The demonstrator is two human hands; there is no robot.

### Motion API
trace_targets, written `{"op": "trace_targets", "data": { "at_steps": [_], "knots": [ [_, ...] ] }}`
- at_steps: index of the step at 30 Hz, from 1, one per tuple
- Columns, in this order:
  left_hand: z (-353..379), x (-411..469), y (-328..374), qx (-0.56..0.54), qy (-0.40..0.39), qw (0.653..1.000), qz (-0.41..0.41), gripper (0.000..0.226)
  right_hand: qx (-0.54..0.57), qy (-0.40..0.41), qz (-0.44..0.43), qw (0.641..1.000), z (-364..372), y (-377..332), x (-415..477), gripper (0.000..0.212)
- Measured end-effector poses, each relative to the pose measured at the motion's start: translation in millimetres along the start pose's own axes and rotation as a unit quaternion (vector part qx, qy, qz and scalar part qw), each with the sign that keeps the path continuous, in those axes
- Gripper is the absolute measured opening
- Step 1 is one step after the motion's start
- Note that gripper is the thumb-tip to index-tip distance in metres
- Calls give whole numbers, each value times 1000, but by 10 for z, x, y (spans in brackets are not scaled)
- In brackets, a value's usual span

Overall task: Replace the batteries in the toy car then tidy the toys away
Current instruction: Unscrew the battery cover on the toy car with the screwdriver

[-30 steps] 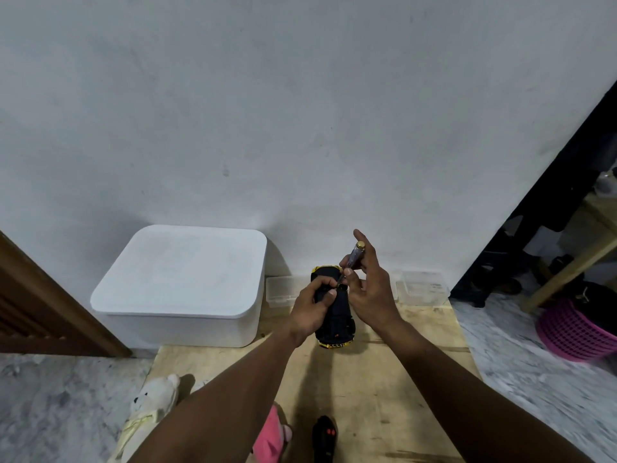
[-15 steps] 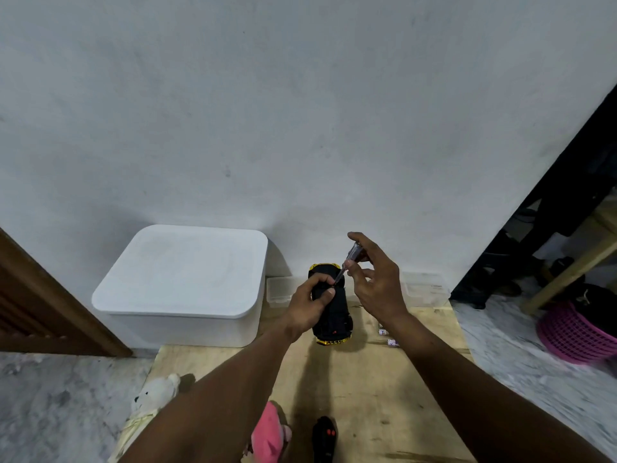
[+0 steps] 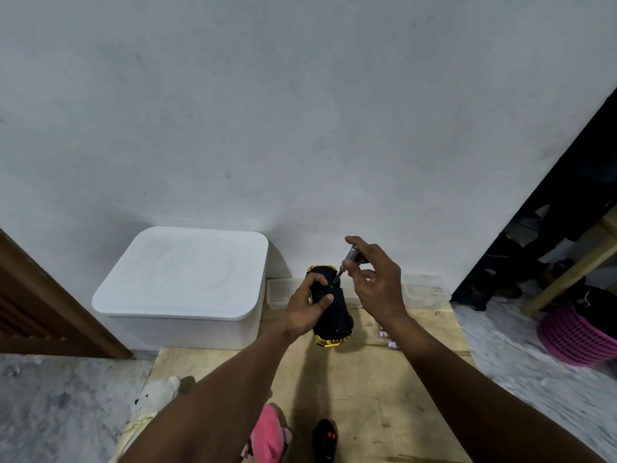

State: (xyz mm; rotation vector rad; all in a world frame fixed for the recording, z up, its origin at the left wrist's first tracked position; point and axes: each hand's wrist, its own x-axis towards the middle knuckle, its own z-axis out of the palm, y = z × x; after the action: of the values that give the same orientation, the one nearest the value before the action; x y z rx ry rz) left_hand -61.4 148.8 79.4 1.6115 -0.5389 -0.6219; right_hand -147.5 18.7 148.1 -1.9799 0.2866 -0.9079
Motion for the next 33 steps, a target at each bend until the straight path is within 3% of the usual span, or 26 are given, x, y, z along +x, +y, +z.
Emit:
{"op": "trace_targets", "data": {
  "at_steps": [16, 23, 33],
  "knots": [
    [-29, -9, 85, 3, -21, 999, -30, 42, 3, -10, -19, 1000, 58, -31, -4, 50],
    [-59, -63, 117, 11, -39, 999, -33, 51, 7, 9, -27, 1000, 64, -36, 33, 39],
    [-71, -59, 113, 3, -34, 999, -39, 48, -3, -2, -35, 999, 78, -55, 44, 38]
  ]
}}
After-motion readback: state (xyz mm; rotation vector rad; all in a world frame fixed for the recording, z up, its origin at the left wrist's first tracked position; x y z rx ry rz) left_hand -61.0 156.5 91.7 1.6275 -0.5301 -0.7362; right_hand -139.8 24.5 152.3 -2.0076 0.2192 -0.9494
